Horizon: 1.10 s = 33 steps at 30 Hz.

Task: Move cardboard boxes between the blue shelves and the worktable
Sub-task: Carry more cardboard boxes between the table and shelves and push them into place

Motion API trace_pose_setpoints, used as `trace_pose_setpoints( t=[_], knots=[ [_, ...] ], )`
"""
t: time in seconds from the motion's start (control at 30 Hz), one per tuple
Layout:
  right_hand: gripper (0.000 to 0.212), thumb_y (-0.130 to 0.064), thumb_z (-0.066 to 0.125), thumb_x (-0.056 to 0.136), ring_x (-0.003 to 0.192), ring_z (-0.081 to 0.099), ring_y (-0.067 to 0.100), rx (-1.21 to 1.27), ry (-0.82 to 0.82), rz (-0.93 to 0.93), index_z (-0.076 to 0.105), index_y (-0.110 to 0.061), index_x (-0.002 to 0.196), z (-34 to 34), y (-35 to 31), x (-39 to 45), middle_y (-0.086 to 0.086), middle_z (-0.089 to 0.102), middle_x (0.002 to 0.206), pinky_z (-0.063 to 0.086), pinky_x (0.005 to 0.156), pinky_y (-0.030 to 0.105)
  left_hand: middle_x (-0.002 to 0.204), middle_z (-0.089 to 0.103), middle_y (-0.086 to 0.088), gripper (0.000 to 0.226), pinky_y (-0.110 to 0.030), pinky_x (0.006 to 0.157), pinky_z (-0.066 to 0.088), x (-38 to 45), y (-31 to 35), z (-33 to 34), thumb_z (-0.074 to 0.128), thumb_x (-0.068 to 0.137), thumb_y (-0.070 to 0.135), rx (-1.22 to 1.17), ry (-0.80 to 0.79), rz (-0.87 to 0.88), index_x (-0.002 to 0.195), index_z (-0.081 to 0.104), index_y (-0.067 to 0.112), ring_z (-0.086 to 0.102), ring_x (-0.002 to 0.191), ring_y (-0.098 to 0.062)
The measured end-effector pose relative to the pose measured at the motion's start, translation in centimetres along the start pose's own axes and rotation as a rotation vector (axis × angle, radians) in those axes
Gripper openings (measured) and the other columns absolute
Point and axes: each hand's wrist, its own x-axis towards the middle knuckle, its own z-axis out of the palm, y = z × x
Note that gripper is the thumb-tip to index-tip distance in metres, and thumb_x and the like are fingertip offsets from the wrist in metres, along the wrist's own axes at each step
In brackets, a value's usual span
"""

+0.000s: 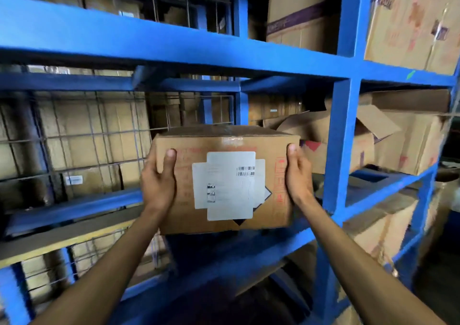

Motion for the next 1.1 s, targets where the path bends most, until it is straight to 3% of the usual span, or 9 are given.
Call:
trace_pose_setpoints(
  t=[0.07, 0.3, 0.4, 0.57, 0.7, 0.8, 0.87, 1.0, 1.1],
  knots=[
    [0.032, -0.043, 0.037, 0.105, 0.087, 0.061, 0.0, 0.02, -0.055, 0.0, 0.063, -0.027, 0.098, 1.0, 3.1, 3.5, -0.011, 0.068, 0.091, 0.047, 0.084, 0.023, 0.124, 0.066, -0.002, 0.06, -0.033, 0.1, 0.049, 1.4, -1.8, 2.2, 0.048, 0.093, 0.057, 0.011, 0.005, 0.002, 0.138, 0.051, 0.016, 0.061, 0.116, -0.014],
    [0.04, -0.052, 0.036, 0.101, 0.09, 0.065, 0.011, 0.036, -0.082, 0.061, 0.063, -0.025, 0.11, 4.0, 11.9, 10.6, -0.005, 0.07, 0.092, 0.051, 0.092, 0.043, 0.121, 0.068, -0.002, 0.055, -0.027, 0.093, 0.052, 4.9, -6.3, 7.5, 0.053, 0.093, 0.049, 0.055, 0.029, -0.017, 0.139, 0.051, 0.019, 0.064, 0.112, -0.012],
    [0.049, -0.059, 0.036, 0.097, 0.099, 0.067, 0.015, 0.081, -0.074, 0.086, 0.064, -0.023, 0.115, 5.1, 14.6, 12.3, 0.0, 0.072, 0.101, 0.052, 0.091, 0.038, 0.12, 0.068, 0.004, 0.049, -0.023, 0.091, 0.053, 6.4, -8.3, 9.2, 0.054, 0.096, 0.043, 0.076, 0.013, -0.026, 0.139, 0.051, 0.022, 0.064, 0.109, -0.008],
    [0.04, -0.037, 0.037, 0.106, 0.082, 0.061, -0.012, 0.043, -0.1, 0.074, 0.064, -0.011, 0.12, 6.7, 17.2, 15.7, -0.008, 0.069, 0.092, 0.047, 0.08, 0.021, 0.124, 0.066, -0.005, 0.049, -0.011, 0.086, 0.049, 8.4, -11.0, 11.5, 0.052, 0.098, 0.038, 0.104, 0.046, -0.026, 0.142, 0.049, 0.017, 0.063, 0.11, -0.014],
    [0.04, -0.035, 0.038, 0.106, 0.089, 0.062, -0.014, 0.004, -0.143, 0.058, 0.06, -0.011, 0.129, 7.0, 19.5, 17.1, -0.004, 0.069, 0.101, 0.048, 0.081, 0.01, 0.126, 0.065, -0.001, 0.063, -0.045, 0.099, 0.051, 8.7, -13.9, 12.4, 0.051, 0.091, 0.06, 0.096, 0.042, -0.073, 0.145, 0.044, 0.027, 0.062, 0.116, -0.018],
    [0.043, -0.038, 0.038, 0.106, 0.095, 0.066, 0.0, -0.008, -0.199, 0.071, 0.056, -0.014, 0.136, 7.0, 21.0, 17.9, 0.0, 0.07, 0.106, 0.053, 0.084, 0.018, 0.128, 0.064, -0.001, 0.067, -0.05, 0.098, 0.051, 8.6, -15.4, 12.8, 0.048, 0.089, 0.066, 0.109, 0.007, -0.118, 0.147, 0.037, 0.034, 0.062, 0.117, -0.021],
    [0.045, -0.04, 0.037, 0.106, 0.094, 0.068, 0.007, -0.028, -0.248, 0.07, 0.053, -0.014, 0.139, 7.0, 21.6, 18.3, 0.0, 0.07, 0.102, 0.055, 0.081, 0.021, 0.127, 0.065, 0.0, 0.067, -0.05, 0.097, 0.051, 8.2, -16.1, 12.9, 0.044, 0.089, 0.069, 0.153, -0.014, -0.125, 0.148, 0.033, 0.039, 0.063, 0.115, -0.02],
    [0.035, -0.031, 0.036, 0.107, 0.078, 0.066, -0.007, -0.035, -0.301, 0.091, 0.052, -0.016, 0.135, 6.7, 22.0, 19.0, -0.007, 0.066, 0.091, 0.054, 0.07, 0.013, 0.124, 0.065, -0.001, 0.069, -0.048, 0.096, 0.052, 7.6, -17.1, 13.7, 0.041, 0.089, 0.068, 0.185, 0.021, -0.094, 0.148, 0.036, 0.032, 0.063, 0.112, -0.017],
    [0.041, -0.033, 0.035, 0.107, 0.082, 0.066, -0.009, -0.036, -0.308, 0.09, 0.05, -0.015, 0.141, 6.7, 22.5, 19.4, -0.006, 0.067, 0.095, 0.052, 0.071, 0.01, 0.129, 0.061, 0.007, 0.063, -0.024, 0.095, 0.05, 7.7, -16.5, 14.6, 0.043, 0.094, 0.058, 0.202, 0.011, -0.088, 0.15, 0.033, 0.03, 0.058, 0.112, 0.004]
  ],
)
